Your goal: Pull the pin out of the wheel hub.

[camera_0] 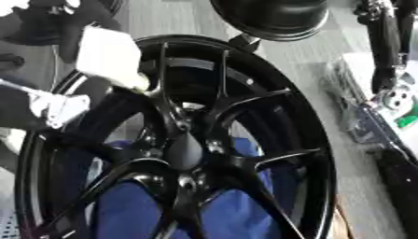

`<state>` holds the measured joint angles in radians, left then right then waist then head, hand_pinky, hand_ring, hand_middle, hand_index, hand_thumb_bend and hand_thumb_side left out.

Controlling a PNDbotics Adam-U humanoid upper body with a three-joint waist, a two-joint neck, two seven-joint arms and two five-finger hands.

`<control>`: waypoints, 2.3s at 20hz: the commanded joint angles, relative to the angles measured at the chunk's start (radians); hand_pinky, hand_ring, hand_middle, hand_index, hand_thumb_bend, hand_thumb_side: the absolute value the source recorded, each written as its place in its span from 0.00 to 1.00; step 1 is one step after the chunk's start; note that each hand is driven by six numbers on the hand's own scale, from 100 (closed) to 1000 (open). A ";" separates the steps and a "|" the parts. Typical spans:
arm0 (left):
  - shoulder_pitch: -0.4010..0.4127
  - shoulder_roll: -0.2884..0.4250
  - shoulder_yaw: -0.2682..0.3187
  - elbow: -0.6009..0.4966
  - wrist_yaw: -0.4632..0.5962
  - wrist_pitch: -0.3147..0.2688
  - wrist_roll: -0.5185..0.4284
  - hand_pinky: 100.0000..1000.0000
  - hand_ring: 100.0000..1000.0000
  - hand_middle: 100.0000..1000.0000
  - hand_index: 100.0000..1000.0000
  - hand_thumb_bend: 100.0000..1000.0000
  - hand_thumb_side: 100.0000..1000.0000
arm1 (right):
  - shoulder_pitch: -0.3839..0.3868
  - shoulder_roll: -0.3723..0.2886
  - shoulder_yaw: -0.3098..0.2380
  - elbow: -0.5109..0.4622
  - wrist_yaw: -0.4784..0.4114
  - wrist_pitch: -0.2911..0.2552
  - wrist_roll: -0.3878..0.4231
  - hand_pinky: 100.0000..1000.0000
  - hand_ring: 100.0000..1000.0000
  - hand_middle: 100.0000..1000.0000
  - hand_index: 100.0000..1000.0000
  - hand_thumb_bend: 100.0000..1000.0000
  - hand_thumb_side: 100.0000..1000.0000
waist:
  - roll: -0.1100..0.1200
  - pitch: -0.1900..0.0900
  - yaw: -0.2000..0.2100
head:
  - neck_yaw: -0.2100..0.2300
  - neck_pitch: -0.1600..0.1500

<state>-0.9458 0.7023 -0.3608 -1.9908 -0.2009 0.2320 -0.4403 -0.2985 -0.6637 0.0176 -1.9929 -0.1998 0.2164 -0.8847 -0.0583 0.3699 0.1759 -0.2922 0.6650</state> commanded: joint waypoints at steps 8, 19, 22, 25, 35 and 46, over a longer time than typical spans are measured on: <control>0.170 0.231 0.296 -0.009 0.025 0.110 0.300 0.72 0.42 0.28 0.43 0.00 0.00 | 0.002 -0.026 -0.032 -0.007 0.019 0.020 -0.022 0.64 0.61 0.50 0.64 0.00 0.62 | -0.002 -0.031 0.022 | -0.001 -0.005; 0.281 0.279 0.373 0.209 -0.078 0.277 0.422 0.73 0.42 0.29 0.45 0.00 0.01 | -0.008 -0.025 -0.042 -0.007 0.038 0.022 -0.022 0.64 0.62 0.51 0.64 0.00 0.62 | -0.009 -0.040 0.004 | 0.019 -0.013; 0.249 0.266 0.363 0.345 -0.093 0.246 0.429 0.73 0.42 0.29 0.45 0.00 0.02 | -0.008 -0.022 -0.045 -0.007 0.042 0.023 -0.022 0.64 0.62 0.51 0.64 0.00 0.61 | -0.009 -0.042 -0.003 | 0.020 -0.014; 0.221 0.254 0.358 0.465 -0.113 0.221 0.441 0.73 0.43 0.29 0.45 0.00 0.03 | -0.009 -0.021 -0.045 -0.007 0.044 0.025 -0.022 0.64 0.62 0.50 0.64 0.00 0.62 | -0.009 -0.043 -0.007 | 0.021 -0.014; 0.220 0.223 0.320 0.633 -0.135 0.150 0.397 0.75 0.47 0.39 0.54 0.00 0.02 | -0.022 -0.019 -0.044 -0.007 0.048 0.022 -0.022 0.64 0.61 0.50 0.64 0.00 0.63 | -0.005 -0.039 -0.015 | 0.016 -0.015; 0.228 0.213 0.323 0.625 -0.228 0.150 0.257 0.90 0.79 0.78 0.82 0.10 0.39 | -0.026 -0.018 -0.039 -0.007 0.050 0.020 -0.022 0.63 0.61 0.50 0.64 0.00 0.63 | -0.003 -0.041 -0.018 | 0.015 -0.010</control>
<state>-0.7051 0.8888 -0.0572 -1.3509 -0.4228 0.3813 -0.1771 -0.3163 -0.6639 -0.0122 -1.9929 -0.1610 0.2174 -0.8860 -0.0693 0.3561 0.1587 -0.2755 0.6646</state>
